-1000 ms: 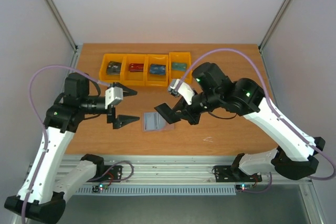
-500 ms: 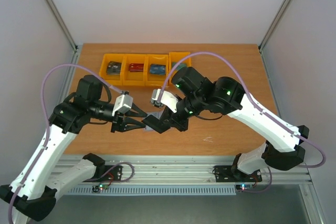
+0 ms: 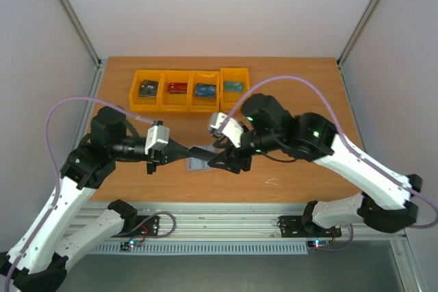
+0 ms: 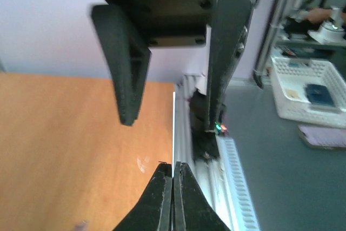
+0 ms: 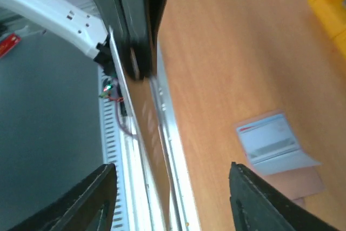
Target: Take the credit cards out of the card holder
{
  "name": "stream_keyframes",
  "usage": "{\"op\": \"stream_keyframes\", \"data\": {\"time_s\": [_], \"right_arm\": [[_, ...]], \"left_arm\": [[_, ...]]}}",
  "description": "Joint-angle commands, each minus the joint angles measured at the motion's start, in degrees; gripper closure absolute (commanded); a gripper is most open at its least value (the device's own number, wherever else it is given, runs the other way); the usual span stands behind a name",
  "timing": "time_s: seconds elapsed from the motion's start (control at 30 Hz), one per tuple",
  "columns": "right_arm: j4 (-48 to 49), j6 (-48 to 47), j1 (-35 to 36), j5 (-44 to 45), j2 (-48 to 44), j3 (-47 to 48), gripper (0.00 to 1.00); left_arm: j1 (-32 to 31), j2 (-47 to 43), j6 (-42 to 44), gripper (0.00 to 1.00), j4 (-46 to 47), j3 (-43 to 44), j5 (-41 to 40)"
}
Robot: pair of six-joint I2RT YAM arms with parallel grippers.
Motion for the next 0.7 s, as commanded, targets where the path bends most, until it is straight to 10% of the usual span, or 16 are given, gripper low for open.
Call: {"op": "stream_keyframes", "data": {"time_s": [0.0,0.2,0.37,0.5,0.63,0.67], "right_arm": [[20.17,6.42,-1.82,2.59,-12.33,-11.04,0.37],[39.67,9.75,-1.91,1.21,-20.26,-22.79,0.36],[42.76,11.15,-1.91,-0.37,-19.58,-23.38,0.57],[42.61,11.83,-1.91,-1.53,-19.13,-23.07,0.96],[41.04,12.12,-1.91,0.53,-20.21,-22.96,0.99],[38.70,11.85,-1.91,1.75,-20.18,-22.24,0.99]], "left_arm": [[-0.18,-4.66,-22.98,1.00,31.81,-4.83,-5.72],[-0.52,-3.33,-35.38,1.00,42.36,-5.04,-4.20],[-1.24,-3.24,-37.38,1.00,42.68,-4.29,-4.92],[-1.60,-3.74,-37.73,1.00,42.71,-4.90,-5.09],[-1.65,-4.62,-37.95,0.98,36.90,-5.07,-6.72],[-1.60,-5.36,-36.85,0.81,30.49,-5.10,-7.61]]}}
